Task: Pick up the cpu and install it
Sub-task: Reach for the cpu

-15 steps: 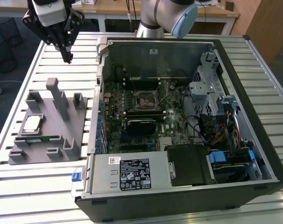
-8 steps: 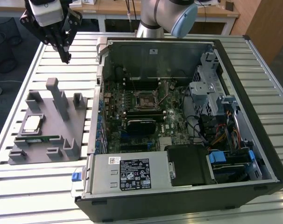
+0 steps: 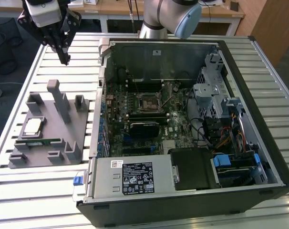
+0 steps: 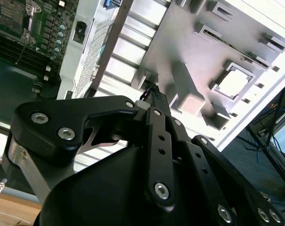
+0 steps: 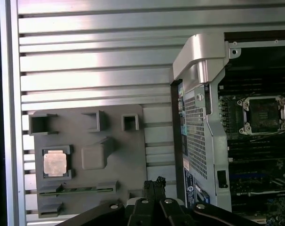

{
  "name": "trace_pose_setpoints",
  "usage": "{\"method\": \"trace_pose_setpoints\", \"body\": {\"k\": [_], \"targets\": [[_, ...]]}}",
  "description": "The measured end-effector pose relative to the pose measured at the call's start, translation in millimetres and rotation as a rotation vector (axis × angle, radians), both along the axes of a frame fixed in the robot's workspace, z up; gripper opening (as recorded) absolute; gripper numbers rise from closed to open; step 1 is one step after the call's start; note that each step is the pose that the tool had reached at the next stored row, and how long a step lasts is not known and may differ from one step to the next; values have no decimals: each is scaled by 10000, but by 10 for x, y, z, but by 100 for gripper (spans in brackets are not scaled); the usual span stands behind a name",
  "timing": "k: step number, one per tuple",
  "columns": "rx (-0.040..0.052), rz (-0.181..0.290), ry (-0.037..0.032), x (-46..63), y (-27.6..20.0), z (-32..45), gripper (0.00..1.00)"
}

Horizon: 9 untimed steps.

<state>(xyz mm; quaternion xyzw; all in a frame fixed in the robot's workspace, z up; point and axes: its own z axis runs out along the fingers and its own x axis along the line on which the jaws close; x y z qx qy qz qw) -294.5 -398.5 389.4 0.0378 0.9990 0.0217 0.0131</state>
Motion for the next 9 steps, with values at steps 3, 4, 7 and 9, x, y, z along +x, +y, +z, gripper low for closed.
{"method": "trace_pose_setpoints", "body": {"k": [3, 4, 7, 9], "targets": [[0, -1, 0, -27, 1, -1, 11], [-1, -1, 1, -36, 0, -1, 11], [0, 0, 0, -61, 1, -2, 11], [0, 0, 0, -77, 1, -3, 11]]}}
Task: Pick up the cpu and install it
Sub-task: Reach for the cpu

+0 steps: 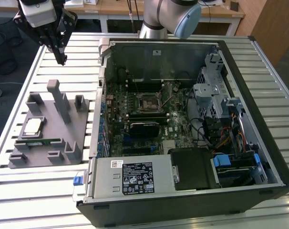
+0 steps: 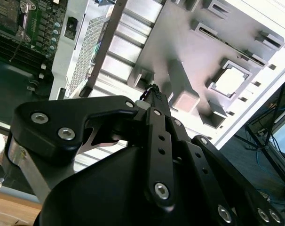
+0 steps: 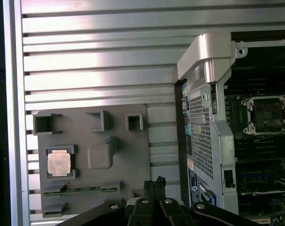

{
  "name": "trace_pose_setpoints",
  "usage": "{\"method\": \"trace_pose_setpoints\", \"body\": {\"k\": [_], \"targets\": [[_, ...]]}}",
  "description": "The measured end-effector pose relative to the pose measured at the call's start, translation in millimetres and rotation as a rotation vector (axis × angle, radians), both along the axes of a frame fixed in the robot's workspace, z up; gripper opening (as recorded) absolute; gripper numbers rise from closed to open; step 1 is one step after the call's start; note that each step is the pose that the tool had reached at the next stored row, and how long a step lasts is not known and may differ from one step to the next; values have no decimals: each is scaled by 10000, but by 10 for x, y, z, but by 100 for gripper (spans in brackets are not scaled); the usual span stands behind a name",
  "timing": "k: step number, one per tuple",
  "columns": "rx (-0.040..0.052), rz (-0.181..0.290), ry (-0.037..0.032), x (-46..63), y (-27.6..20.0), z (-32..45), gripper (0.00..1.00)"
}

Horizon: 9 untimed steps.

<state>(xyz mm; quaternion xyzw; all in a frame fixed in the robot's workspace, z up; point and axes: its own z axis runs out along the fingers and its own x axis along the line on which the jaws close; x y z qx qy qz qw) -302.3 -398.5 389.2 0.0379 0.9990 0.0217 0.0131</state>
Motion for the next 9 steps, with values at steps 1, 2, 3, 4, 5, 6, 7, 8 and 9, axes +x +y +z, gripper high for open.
{"method": "trace_pose_setpoints", "body": {"k": [1, 2, 3, 4, 5, 6, 7, 8, 9], "targets": [[0, 0, 0, -9, 0, 0, 11], [0, 0, 0, -17, 0, -1, 11], [0, 0, 0, -26, 0, -1, 11], [0, 0, 1, -34, 0, -1, 11], [0, -1, 0, -43, 0, -1, 11], [0, 0, 0, -52, 0, -2, 11], [0, -1, 0, -61, 0, -2, 11], [1, 0, 0, -69, 0, -3, 11], [0, 0, 1, -77, 0, -2, 11]]}}
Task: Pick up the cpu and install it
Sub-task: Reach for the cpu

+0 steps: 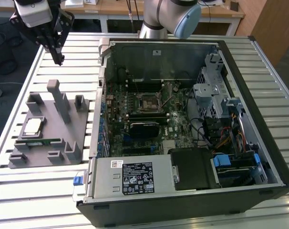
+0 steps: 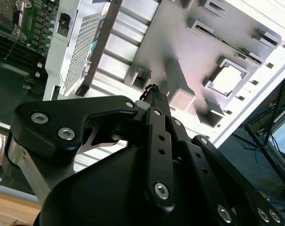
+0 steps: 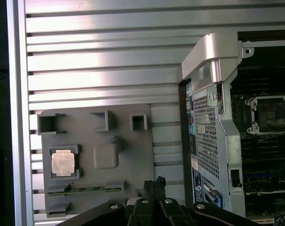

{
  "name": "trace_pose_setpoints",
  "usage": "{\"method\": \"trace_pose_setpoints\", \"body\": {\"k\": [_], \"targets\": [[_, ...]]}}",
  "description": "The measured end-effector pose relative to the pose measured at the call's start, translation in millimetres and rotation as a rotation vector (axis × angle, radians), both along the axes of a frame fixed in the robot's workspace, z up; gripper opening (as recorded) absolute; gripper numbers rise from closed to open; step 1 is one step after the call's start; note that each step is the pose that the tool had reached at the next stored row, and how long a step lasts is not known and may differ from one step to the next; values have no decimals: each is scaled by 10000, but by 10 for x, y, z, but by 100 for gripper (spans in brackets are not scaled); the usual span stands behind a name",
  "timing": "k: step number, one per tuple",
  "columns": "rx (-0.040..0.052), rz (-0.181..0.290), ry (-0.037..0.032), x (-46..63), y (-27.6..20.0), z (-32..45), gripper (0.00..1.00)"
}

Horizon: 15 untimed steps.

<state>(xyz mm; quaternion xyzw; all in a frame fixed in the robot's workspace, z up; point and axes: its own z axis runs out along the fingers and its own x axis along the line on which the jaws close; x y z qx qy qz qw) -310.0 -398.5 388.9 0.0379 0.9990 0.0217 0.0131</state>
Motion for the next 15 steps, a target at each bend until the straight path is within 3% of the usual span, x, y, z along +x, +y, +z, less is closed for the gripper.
{"method": "trace_pose_setpoints", "body": {"k": [15], "targets": [[0, 1, 0, -146, 0, -4, 11]]}}
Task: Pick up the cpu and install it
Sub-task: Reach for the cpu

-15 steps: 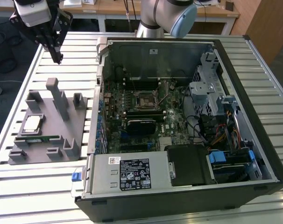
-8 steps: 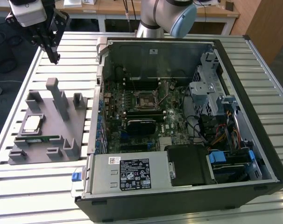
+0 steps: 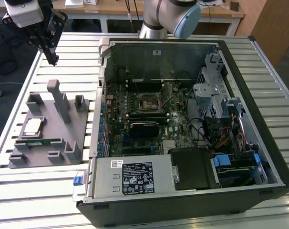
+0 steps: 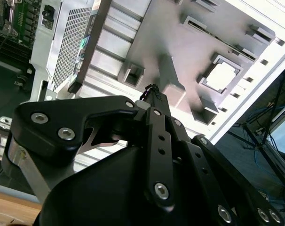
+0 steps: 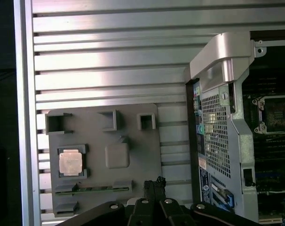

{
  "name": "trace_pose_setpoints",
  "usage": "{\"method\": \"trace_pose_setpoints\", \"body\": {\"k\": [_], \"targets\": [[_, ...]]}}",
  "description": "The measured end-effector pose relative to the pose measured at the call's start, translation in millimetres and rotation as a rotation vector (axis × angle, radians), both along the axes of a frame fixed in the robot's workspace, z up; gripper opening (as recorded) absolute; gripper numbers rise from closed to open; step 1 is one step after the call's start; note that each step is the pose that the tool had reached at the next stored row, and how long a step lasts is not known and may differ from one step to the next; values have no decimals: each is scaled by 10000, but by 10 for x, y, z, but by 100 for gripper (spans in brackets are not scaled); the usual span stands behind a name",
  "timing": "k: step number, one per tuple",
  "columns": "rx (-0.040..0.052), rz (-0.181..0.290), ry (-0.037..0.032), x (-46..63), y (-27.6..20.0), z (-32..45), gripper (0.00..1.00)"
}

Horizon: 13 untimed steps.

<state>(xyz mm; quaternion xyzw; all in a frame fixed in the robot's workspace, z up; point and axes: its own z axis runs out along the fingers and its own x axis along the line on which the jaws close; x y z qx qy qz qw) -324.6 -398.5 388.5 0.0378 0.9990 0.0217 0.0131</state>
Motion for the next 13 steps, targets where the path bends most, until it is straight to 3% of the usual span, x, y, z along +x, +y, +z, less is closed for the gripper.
{"method": "trace_pose_setpoints", "body": {"k": [13], "targets": [[0, -1, 4, -132, 0, -10, 11]]}}
